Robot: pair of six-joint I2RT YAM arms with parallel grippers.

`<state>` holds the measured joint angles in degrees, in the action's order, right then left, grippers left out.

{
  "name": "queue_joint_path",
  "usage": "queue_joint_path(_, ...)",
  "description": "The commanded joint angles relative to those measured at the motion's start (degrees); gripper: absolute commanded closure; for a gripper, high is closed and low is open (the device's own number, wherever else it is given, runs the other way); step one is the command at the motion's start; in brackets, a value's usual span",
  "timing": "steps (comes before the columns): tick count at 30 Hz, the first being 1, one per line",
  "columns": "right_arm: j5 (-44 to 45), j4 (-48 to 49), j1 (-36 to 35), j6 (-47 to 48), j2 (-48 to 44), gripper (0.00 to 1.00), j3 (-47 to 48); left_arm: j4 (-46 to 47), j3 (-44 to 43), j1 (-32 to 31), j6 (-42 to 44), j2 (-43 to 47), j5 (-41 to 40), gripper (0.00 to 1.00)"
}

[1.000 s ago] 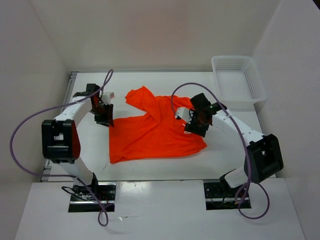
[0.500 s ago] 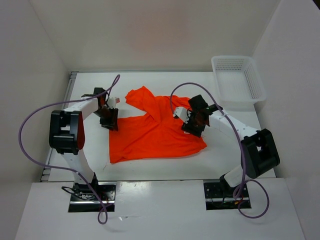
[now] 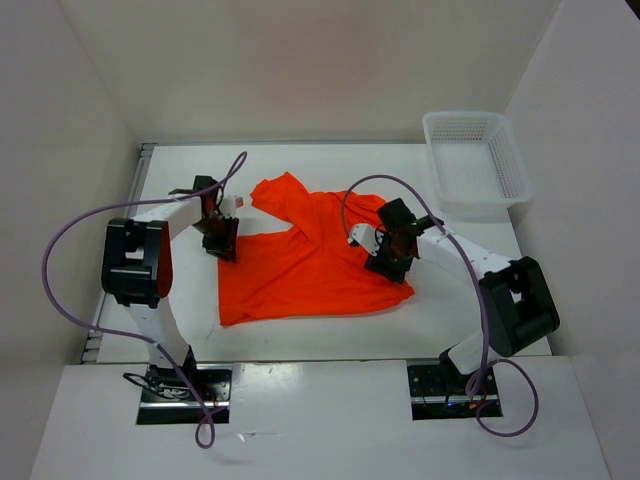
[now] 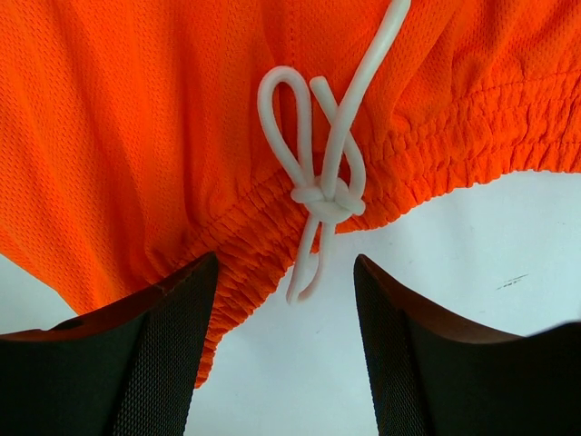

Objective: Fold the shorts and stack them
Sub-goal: Flatten the shorts out

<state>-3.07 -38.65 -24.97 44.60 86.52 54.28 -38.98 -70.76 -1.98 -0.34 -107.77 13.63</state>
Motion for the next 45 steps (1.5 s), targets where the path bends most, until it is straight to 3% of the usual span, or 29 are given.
queue_joint_path(1, -0.5, 1.7, -0.1, 0.7, -0.4, 0.33, -0.2, 2.4, 0.3, -0.3, 0.3, 4.6, -4.6, 0.64)
queue_joint_path(6, -0.5, 2.3, -0.1, 1.3, -0.4, 0.33, -0.8, 3.7, 0.3, -0.3, 0.3, 4.1, -5.2, 0.59)
queue_joint_path(23, 0.0, 2.3, -0.1, 2.3, -0.9, 0.33, -1.9, 1.8, -3.3, 0.7, 0.3, -1.5, -2.0, 0.54)
queue_joint_path(30, 0.0, 2.3, -0.1, 2.9, -0.9, 0.33, -1.9, 4.4, -3.3, 0.7, 0.3, -0.3, 4.5, 0.53)
queue_joint_path(33, 0.0, 2.3, -0.1, 2.9, -0.9, 0.33, -2.4, 4.4, -3.3, 0.7, 0.3, -0.3, 4.5, 0.63)
queue_joint_path(39, 0.0, 2.3, -0.1, 2.9, -0.9, 0.33, -2.4, 5.5, -3.3, 0.7, 0.3, 1.5, 2.7, 0.70)
queue_joint_path(45, 0.0, 2.3, -0.1, 2.9, -0.9, 0.33, -3.0, 6.1, -2.8, 0.7, 0.3, -0.3, 3.2, 0.91)
